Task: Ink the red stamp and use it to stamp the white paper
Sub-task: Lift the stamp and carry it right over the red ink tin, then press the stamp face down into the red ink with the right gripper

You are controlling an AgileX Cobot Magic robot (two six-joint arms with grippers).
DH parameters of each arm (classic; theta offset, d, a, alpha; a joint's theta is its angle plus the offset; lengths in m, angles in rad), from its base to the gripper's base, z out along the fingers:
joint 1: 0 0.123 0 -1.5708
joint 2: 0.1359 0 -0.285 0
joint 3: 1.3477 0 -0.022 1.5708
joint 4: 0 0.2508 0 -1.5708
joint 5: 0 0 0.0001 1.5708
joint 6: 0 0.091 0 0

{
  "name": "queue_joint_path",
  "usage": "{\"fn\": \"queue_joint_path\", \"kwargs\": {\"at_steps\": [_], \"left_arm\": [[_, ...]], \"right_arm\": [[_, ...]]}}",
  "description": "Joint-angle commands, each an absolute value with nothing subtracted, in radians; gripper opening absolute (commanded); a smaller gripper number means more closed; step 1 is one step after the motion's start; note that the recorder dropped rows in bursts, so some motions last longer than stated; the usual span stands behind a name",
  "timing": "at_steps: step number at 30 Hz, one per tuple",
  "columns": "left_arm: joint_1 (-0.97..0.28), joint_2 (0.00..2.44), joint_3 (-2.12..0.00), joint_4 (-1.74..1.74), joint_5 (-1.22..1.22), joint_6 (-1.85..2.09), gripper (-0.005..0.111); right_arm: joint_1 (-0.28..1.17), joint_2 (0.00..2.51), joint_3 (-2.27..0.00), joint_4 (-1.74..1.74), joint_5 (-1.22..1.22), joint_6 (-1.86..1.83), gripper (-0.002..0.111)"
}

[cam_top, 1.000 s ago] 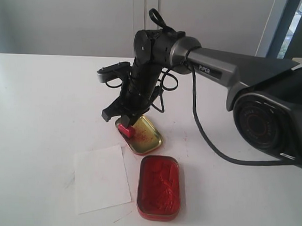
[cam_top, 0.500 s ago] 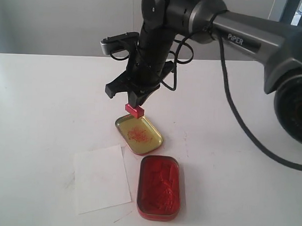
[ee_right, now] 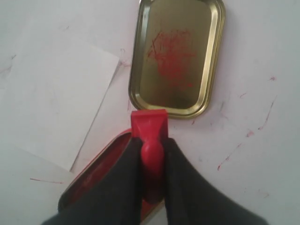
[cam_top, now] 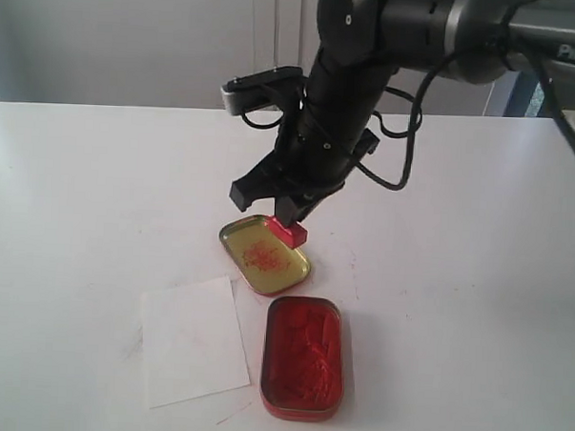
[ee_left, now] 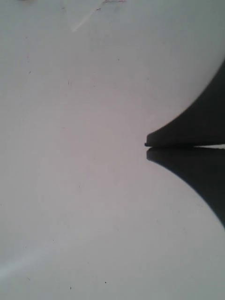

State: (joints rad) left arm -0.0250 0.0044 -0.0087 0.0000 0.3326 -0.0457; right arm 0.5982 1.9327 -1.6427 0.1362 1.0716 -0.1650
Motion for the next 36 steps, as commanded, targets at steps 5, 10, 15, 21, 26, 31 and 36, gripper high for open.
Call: {"fn": "queue_joint_path", "kwargs": {"at_steps": [5, 10, 15, 21, 26, 31, 36], "left_arm": [[-0.023, 0.000, 0.000, 0.000, 0.337, -0.048, 0.000], [-0.023, 0.000, 0.000, 0.000, 0.337, -0.048, 0.000], [-0.023, 0.000, 0.000, 0.000, 0.337, -0.048, 0.000], [-0.023, 0.000, 0.000, 0.000, 0.337, -0.048, 0.000], [-0.023, 0.000, 0.000, 0.000, 0.337, -0.048, 0.000], [-0.023, 0.000, 0.000, 0.000, 0.337, -0.048, 0.000], [-0.023, 0.000, 0.000, 0.000, 0.337, -0.048, 0.000]], "right_arm": [[0.612, 1.843, -1.469, 0.127, 1.000, -0.161, 0.000], [0.669, 1.836, -1.426, 0.078, 0.988, -0.141, 0.000], [0.737, 1.836, -1.409, 0.000, 0.976, -0.067, 0.000], [0.746, 1.804, -1.273, -0.008, 0.864, -0.018, 0.000], [0.746, 1.753, -1.155, 0.000, 0.741, 0.025, 0.000], [0.746, 1.753, -1.098, 0.000, 0.675, 0.054, 0.000], [0.746, 1.753, -1.094, 0.000, 0.686, 0.067, 0.000]]}}
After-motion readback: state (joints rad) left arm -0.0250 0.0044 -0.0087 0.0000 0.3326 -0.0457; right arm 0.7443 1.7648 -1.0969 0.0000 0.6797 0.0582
